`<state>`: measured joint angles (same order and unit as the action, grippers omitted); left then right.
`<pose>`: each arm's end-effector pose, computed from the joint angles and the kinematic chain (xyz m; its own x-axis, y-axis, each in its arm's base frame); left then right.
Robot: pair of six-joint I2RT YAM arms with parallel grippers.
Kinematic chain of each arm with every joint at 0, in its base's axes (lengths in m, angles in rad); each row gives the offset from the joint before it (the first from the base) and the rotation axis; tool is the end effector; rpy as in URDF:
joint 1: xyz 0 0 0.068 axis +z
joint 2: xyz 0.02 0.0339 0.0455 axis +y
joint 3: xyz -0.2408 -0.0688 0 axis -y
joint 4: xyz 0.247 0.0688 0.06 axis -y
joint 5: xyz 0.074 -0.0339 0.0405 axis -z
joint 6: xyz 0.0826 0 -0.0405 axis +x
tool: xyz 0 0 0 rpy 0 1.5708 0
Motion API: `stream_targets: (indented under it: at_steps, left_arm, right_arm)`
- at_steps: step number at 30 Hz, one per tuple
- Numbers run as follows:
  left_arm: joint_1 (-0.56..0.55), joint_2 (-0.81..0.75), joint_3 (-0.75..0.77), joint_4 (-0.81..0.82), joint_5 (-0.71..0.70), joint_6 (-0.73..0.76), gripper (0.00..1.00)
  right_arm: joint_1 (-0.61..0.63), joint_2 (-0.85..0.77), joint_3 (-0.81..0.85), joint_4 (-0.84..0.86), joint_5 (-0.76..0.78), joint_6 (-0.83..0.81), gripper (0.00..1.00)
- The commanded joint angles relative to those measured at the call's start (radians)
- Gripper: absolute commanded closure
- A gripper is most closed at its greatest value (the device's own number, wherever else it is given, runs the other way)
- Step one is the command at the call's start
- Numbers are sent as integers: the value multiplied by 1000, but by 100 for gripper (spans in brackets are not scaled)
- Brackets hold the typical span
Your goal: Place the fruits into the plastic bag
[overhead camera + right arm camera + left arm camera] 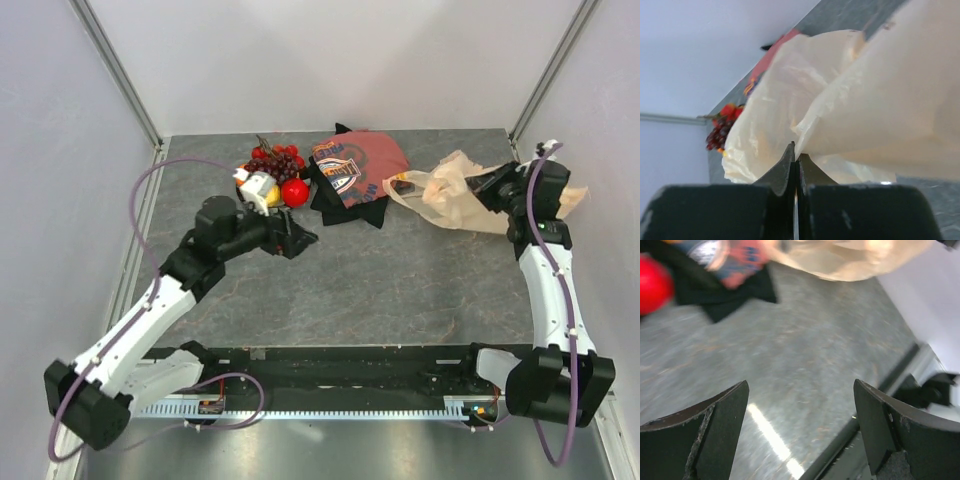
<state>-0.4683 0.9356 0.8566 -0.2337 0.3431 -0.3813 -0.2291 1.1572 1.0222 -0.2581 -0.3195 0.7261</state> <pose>0.2306 -0.1478 0.3010 -0.5193 -0.1301 -0.8447 0.5575 0.6975 -0.4501 0.3145 -0.0467 0.3018 -0.3234 0.7227 -0.6108 0.1976 0.6829 0.7033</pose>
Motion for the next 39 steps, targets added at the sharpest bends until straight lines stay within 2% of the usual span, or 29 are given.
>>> stream_targets:
  at_steps: [1, 6, 12, 22, 29, 35, 39]
  left_arm:
    - [-136, 155, 77, 229, 82, -67, 8]
    - [-207, 291, 160, 397, 126, -103, 8]
    - [-250, 448, 231, 454, 191, -70, 7]
    - [-293, 652, 363, 464, 203, -13, 8]
    - [-311, 726, 406, 427, 174, 30, 10]
    - [-314, 785, 423, 435, 181, 15, 14]
    - [-322, 818, 440, 445, 165, -1, 21]
  right_arm:
    - [85, -17, -7, -66, -26, 76, 100]
    - [160, -50, -19, -142, -94, 93, 100]
    - [206, -40, -47, -201, -220, 96, 100]
    - [215, -63, -56, -257, -277, 84, 100]
    - [215, -82, -62, -259, -297, 95, 100]
    - [215, -79, -76, -262, -303, 91, 100]
    - [215, -79, -82, -263, -297, 95, 100]
